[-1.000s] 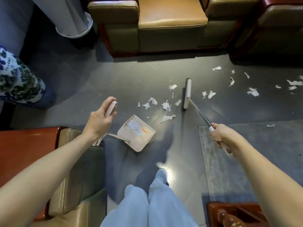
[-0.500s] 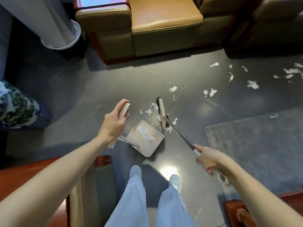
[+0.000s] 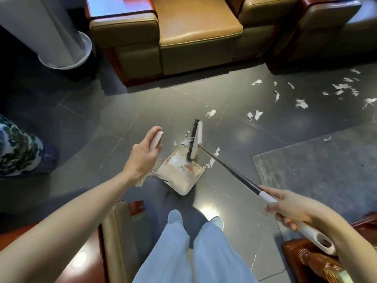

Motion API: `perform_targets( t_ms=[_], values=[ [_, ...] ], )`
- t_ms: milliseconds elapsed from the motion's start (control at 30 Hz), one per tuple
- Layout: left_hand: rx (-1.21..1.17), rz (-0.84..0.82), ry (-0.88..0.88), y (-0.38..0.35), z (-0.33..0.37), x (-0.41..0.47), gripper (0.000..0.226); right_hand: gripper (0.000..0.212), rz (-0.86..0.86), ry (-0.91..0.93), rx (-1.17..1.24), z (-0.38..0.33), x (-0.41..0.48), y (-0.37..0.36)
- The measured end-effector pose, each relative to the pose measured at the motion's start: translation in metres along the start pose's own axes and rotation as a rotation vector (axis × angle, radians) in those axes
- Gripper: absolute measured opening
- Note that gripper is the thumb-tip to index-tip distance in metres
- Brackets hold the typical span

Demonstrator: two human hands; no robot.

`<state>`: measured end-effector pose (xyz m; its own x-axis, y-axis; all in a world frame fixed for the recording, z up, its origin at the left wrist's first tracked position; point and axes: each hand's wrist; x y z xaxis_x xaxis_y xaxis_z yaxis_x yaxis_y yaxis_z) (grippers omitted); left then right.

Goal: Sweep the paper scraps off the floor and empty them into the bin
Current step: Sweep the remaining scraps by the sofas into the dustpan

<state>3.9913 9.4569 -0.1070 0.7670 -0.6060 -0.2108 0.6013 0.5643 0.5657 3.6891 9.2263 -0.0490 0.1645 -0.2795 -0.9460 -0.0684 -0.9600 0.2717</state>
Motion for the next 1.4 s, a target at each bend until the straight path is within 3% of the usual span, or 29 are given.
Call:
perform_targets(
  t_ms=[100,267,367,633,733,833,1000,1233,1400],
  values=[
    [0.016,-0.041,-0.027,0.013,-0.006,-0.001,0.039,0.065,0.084,0.002,0.007,-0.009,0.003,-0.005],
    [0.046,-0.082,-0.046,0.026,-0.015,0.002,0.036,0.072,0.252,-0.007,-0.317,-0.022,0.007,-0.019],
    [0.066,-0.099,-0.046,0.03,-0.02,0.009,0.041,0.073,0.333,-0.047,-0.345,-0.024,0.016,-0.034],
    [0.075,-0.095,-0.083,0.029,-0.018,0.028,0.039,0.073,0.19,-0.02,-0.43,-0.051,0.028,-0.099],
    [0.09,-0.103,-0.088,0.03,-0.019,0.03,0.04,0.072,0.05,0.014,-0.316,-0.054,0.017,-0.111],
    [0.098,-0.113,-0.088,0.035,-0.022,0.028,0.04,0.068,-0.002,0.017,-0.168,-0.05,0.0,-0.095],
    [0.072,-0.07,-0.069,0.053,-0.029,0.025,0.034,0.064,-0.001,0.045,-0.143,-0.054,-0.026,-0.063],
    [0.058,-0.01,-0.029,0.077,-0.035,0.046,0.031,0.064,0.204,0.118,-0.246,-0.106,0.012,0.004],
    [0.078,0.014,-0.024,0.085,-0.031,0.084,0.032,0.05,0.408,0.094,-0.512,-0.173,0.08,0.056]
  ],
)
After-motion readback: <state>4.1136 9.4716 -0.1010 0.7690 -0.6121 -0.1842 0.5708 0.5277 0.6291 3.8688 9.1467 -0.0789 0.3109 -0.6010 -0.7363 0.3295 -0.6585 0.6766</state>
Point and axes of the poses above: each hand's wrist, its own x-axis towards the middle knuckle, its own y-axis out of the back of the hand, z = x × y, and after that the axes turned 4 degrees about -y, right-handed
